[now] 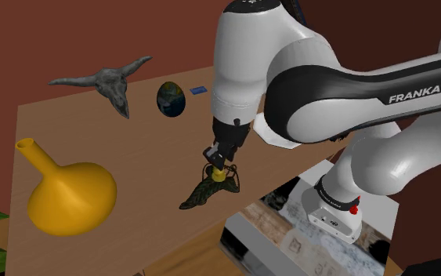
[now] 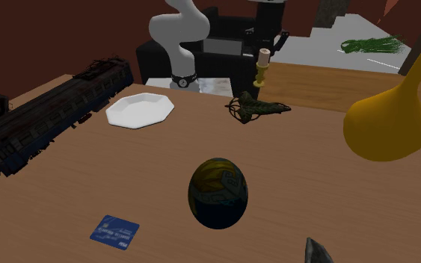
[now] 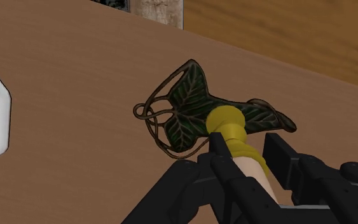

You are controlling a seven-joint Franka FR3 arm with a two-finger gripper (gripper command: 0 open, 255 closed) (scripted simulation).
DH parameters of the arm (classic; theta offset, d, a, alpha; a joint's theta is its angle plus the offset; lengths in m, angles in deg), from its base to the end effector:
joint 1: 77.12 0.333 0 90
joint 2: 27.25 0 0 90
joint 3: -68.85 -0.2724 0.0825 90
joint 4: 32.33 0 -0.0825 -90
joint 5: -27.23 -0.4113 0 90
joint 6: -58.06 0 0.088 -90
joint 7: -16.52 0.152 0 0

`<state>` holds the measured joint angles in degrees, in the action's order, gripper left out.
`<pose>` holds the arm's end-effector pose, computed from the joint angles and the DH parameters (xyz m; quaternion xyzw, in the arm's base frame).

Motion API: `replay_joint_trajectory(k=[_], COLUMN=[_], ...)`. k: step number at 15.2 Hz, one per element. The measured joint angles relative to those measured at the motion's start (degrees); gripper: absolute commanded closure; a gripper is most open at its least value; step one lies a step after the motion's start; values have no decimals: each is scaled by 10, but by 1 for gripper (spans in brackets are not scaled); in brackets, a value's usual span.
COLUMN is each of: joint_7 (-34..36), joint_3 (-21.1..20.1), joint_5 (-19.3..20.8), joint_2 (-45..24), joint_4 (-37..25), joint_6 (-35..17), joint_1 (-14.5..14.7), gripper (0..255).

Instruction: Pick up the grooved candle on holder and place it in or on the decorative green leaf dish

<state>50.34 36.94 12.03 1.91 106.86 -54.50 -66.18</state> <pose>0.3264 0.3172 0.3646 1.0000 -0.0038 0.0015 0.0091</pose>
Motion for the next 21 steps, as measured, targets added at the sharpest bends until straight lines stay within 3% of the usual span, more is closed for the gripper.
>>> replay_joint_trajectory(k=[9,16,17,21], joint_7=[4,6,6,6], joint_3=[-22,-25,-25,-25], joint_5=[-4,-4,-4,-4], joint_2=[-31,-36,-36,-36], joint_4=[50,54,54,54], joint_6=[-80,-90,-90,-90], joint_1=[-2,-3,-3,-3], gripper=[255,255,0,0])
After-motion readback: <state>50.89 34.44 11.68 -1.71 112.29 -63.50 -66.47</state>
